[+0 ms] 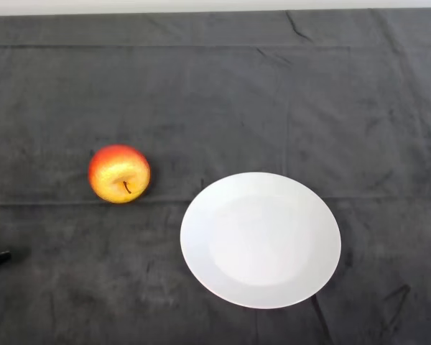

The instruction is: Move the apple to the plate

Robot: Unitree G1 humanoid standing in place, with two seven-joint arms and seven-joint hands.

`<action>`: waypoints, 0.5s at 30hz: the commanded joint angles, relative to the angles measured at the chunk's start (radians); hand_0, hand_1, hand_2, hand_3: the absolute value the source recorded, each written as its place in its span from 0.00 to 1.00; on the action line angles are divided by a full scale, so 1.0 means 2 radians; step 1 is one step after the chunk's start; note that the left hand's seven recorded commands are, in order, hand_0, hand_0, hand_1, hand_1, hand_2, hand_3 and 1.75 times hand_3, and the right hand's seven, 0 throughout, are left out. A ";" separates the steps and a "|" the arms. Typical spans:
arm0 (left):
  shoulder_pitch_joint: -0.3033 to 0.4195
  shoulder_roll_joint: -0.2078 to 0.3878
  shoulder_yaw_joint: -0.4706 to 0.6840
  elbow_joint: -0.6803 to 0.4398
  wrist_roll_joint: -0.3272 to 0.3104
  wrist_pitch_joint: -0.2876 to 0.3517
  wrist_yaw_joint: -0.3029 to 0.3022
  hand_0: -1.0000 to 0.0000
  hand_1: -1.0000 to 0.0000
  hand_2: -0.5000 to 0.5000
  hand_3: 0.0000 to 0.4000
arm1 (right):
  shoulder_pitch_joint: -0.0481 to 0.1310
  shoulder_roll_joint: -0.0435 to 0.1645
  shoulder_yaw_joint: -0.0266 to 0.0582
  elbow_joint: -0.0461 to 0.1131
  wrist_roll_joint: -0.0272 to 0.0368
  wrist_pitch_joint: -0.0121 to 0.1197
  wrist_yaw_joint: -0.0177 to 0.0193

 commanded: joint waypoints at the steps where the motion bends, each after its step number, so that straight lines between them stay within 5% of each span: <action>1: -0.024 -0.010 -0.010 -0.015 0.012 0.010 -0.006 1.00 1.00 0.50 0.00 | -0.005 -0.011 -0.0078 0.001 0.0072 -0.002 0.0017; 15: -0.041 -0.043 -0.058 -0.083 0.060 0.035 0.021 1.00 1.00 0.50 0.00 | -0.005 -0.010 -0.0078 -0.001 0.0074 -0.003 0.0010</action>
